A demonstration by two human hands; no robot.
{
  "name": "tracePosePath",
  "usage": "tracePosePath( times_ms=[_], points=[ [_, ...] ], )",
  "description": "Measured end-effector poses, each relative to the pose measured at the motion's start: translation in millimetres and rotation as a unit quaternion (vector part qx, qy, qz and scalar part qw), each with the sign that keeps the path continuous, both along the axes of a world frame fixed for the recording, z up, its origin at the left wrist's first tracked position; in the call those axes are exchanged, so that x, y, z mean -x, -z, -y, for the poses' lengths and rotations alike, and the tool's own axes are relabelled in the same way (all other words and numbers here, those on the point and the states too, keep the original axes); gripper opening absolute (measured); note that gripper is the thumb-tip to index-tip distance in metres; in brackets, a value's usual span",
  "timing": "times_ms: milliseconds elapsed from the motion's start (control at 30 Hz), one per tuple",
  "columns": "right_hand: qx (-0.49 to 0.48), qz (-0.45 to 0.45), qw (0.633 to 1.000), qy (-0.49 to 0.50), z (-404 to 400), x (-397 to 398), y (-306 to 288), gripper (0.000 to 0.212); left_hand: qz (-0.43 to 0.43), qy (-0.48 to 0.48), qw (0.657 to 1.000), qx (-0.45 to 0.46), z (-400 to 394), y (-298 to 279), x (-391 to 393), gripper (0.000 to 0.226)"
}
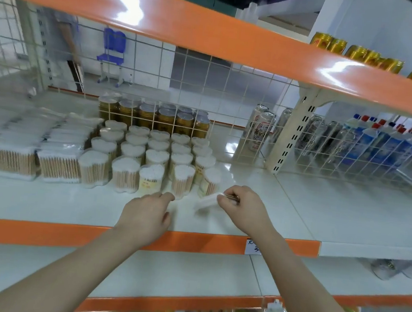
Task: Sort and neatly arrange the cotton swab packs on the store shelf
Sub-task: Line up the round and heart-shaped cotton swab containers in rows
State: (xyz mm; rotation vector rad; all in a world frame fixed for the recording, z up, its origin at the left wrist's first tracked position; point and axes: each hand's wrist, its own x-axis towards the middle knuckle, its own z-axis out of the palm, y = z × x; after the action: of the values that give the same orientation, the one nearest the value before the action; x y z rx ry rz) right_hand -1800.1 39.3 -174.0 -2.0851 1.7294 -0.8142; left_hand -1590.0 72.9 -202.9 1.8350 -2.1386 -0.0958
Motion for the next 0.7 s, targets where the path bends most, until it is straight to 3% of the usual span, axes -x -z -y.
tracePosePath(
  times_ms=[400,700],
  points=[
    [-0.014,0.038,0.997,-0.069,-8.5,-83.4,-6.7,0.032,-0.104,-0.063,0.992,-0.046,-15.3,-2.4,-75.1,0.04],
    [-0.039,0.084,0.99,-0.109,-18.1,-149.2,-11.9,0.026,-0.171,-0.056,0.984,-0.01,-26.5,-4.5,-121.3,0.041]
  ],
)
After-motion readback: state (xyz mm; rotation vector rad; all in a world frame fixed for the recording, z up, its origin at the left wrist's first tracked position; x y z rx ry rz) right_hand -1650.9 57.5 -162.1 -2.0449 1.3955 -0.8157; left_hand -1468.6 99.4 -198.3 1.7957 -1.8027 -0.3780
